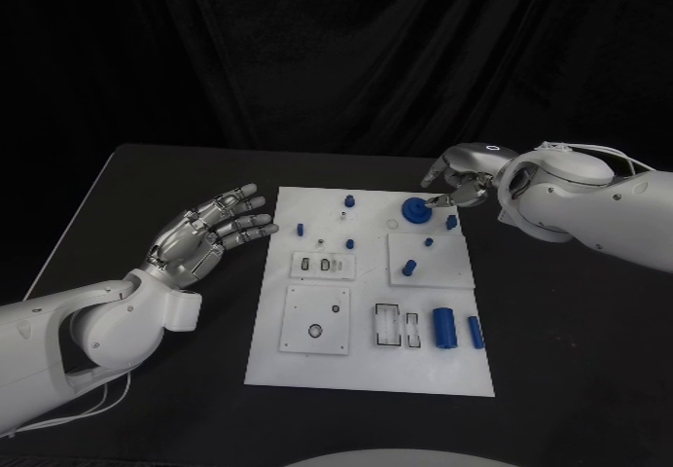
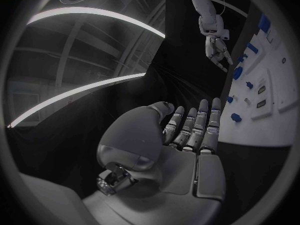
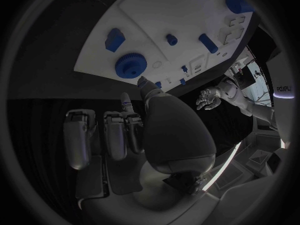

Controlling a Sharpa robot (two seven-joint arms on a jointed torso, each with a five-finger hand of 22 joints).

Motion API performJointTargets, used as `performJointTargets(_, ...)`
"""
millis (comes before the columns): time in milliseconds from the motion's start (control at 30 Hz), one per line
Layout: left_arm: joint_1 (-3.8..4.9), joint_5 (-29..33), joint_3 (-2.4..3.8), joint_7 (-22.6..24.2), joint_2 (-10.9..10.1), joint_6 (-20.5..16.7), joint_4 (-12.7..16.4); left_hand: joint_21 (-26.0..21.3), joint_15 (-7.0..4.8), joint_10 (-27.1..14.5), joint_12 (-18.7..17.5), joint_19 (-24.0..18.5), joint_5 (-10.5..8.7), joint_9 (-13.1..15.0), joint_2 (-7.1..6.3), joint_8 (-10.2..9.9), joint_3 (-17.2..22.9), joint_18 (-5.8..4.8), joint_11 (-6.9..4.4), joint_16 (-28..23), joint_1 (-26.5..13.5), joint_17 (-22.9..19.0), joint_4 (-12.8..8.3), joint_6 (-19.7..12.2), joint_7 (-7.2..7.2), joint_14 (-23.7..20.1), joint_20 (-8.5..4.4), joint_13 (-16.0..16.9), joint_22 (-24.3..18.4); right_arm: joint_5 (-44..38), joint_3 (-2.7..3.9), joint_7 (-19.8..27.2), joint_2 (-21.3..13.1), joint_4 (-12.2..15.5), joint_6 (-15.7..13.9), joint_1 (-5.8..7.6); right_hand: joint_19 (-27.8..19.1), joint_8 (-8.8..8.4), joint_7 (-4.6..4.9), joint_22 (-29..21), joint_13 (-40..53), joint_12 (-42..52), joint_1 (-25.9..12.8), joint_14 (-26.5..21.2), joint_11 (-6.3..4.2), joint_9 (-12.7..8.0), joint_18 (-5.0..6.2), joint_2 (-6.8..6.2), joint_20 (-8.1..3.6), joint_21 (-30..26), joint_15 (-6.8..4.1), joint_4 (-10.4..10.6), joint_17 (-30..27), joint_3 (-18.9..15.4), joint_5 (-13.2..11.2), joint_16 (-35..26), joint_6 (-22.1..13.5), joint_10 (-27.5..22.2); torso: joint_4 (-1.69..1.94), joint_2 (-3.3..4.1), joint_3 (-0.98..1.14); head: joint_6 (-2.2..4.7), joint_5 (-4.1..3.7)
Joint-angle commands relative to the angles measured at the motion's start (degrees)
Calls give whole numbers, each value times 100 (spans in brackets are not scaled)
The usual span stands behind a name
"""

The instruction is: Assemble the parts on the task board

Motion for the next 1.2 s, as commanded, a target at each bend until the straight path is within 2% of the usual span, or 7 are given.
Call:
performJointTargets(33,7,22,3,746,8,104,2,-37,-1,-6,34,-46,22,10,10,35,34,-90,47,22,-32,-8,-1,7,26,-34,-13,6,-6,-490,3,-29,-10,9,-152,-47,314,-14,-16,1111,1506,15,84,597,-47,-11,-102,-21,-48,5,-42,-52,1506,0,-10,14,53,597,-15,-7,-9,3,15)
performJointTargets(333,7,21,3,738,5,110,-12,-37,-1,-6,34,-46,22,10,10,35,34,-90,47,22,-32,-8,-1,7,26,-34,-13,6,-6,-676,3,-16,49,-40,-138,-138,315,-18,-25,1116,1506,15,43,597,-57,-20,-103,-25,-59,4,-55,-22,1506,-28,-155,14,80,597,-18,-16,-20,-5,43)
performJointTargets(567,6,22,3,721,16,128,-38,-36,0,-3,37,-52,23,10,13,35,43,-90,51,25,-36,-9,0,7,31,-39,-12,7,-6,-700,3,-5,166,-156,-106,-224,302,-31,-29,1101,1506,15,29,597,-62,-31,-98,-38,-64,-8,-58,-12,1506,-50,-260,14,76,597,2,-9,-8,-23,-2)
performJointTargets(833,6,22,3,700,26,149,-60,-36,0,-3,37,-52,23,10,13,35,43,-90,51,25,-36,-9,0,7,31,-39,-12,7,-6,-704,4,-33,274,-264,-76,-314,244,-67,-28,1028,1506,15,34,586,-64,-57,-75,-49,-67,-58,-60,-10,1473,-71,-376,-2,12,597,-9,-6,-5,-24,7)
performJointTargets(1000,5,22,3,693,18,151,-69,-36,1,1,41,-56,23,11,15,38,51,-90,55,28,-39,-10,2,15,36,-42,-11,8,-5,-743,5,-64,353,-328,-76,-374,242,-61,-24,1028,1506,15,145,585,-64,-67,-75,-29,-70,-64,-61,-82,1468,-35,-231,-5,15,597,-19,-5,-4,-15,15)
performJointTargets(1133,5,22,3,686,15,154,-67,-36,1,1,41,-56,23,11,15,38,51,-90,55,28,-39,-10,2,15,36,-42,-11,8,-5,-773,5,-92,428,-419,-49,-413,237,-63,-24,1023,1506,15,174,581,-64,-74,-73,-10,-70,-69,-62,-103,1455,-20,-160,-12,7,597,-11,-4,-1,-17,4)
performJointTargets(1200,5,22,3,681,16,156,-69,-36,1,1,41,-56,23,11,15,38,51,-90,55,28,-39,-10,2,15,36,-42,-11,8,-5,-781,5,-101,462,-463,-34,-431,233,-54,-19,1018,1506,15,212,579,-59,-76,-71,16,-70,-75,-61,-134,1448,7,-24,-16,24,597,-9,-4,-1,-14,3)
